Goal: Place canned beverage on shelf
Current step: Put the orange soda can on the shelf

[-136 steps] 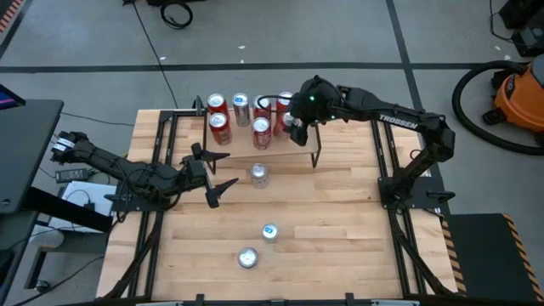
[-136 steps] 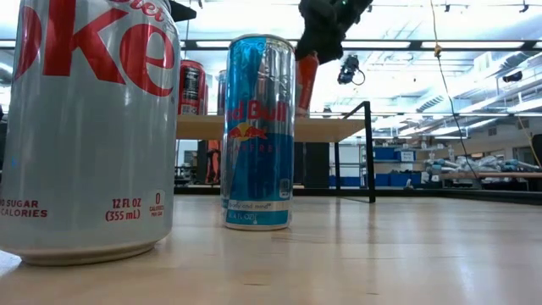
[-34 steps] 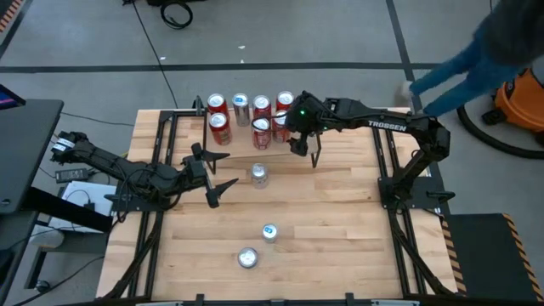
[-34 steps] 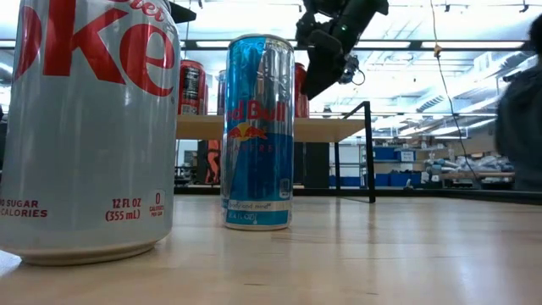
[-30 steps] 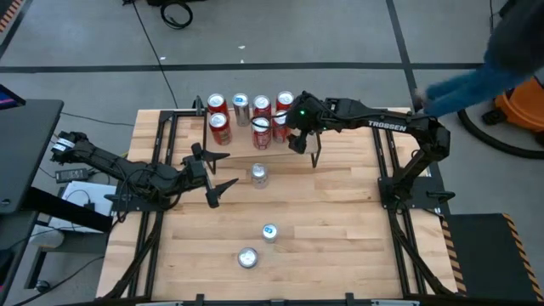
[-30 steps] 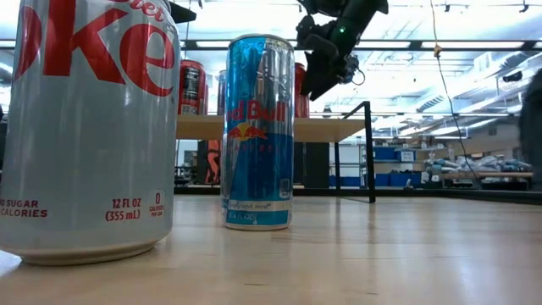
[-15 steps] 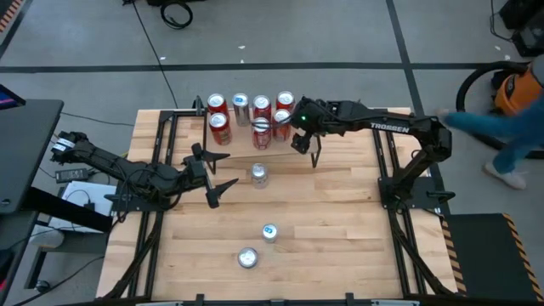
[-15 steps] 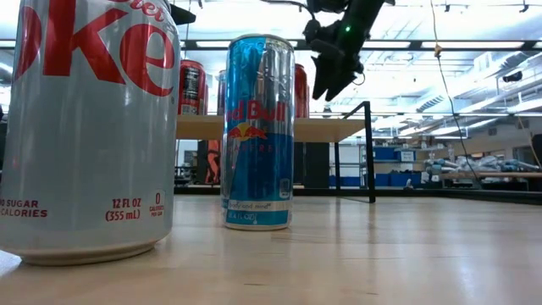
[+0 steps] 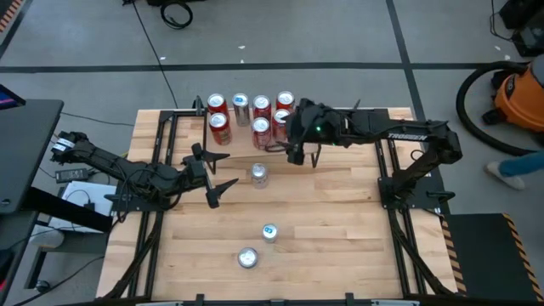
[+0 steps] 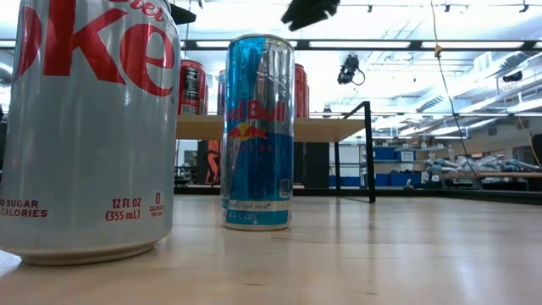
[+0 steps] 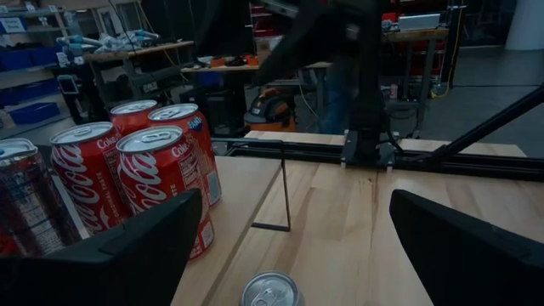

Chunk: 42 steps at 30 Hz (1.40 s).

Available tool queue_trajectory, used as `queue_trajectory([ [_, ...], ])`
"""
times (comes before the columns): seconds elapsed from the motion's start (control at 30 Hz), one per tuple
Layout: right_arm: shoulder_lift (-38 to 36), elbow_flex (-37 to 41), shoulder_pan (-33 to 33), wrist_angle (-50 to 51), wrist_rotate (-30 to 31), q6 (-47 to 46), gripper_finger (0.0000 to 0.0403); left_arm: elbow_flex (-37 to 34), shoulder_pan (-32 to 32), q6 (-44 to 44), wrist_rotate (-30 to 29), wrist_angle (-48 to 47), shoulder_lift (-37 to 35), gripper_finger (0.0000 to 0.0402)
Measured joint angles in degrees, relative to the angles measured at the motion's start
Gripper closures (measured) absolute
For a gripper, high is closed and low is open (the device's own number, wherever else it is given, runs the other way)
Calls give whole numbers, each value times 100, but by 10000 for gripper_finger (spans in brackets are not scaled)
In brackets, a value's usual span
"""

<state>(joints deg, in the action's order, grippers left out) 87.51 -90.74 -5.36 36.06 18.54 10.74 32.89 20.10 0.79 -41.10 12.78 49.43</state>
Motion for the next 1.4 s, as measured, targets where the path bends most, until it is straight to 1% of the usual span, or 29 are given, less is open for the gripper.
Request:
queue_trajectory([
  [0.17,132,-2,-405,-424,-432,-102,55,10,0,-34,0,66,0,10],
  [0.27,150,4,-688,-364,-833,-238,55,188,45,-125,-1,-133,-3,10],
  [0.43,150,4,-945,-448,-1079,-269,55,543,215,-289,-1,-713,-9,10],
  [0.53,232,-3,-1063,-599,-1267,-229,55,589,271,-318,0,-654,-9,10],
  [0.6,332,9,-1124,-615,-1152,-165,55,589,262,-320,0,-673,-9,10],
  [0.8,515,2,-1080,-1021,-75,102,55,589,263,-320,0,-728,-7,10],
  [0.9,529,11,-1018,-977,259,171,55,587,297,-319,0,-759,-7,10],
  [1.17,520,41,-1124,-788,287,-138,55,587,297,-320,0,-751,-4,10],
  [1.4,535,63,-1238,-381,259,-406,55,587,297,-320,-2,-790,-4,10],
])
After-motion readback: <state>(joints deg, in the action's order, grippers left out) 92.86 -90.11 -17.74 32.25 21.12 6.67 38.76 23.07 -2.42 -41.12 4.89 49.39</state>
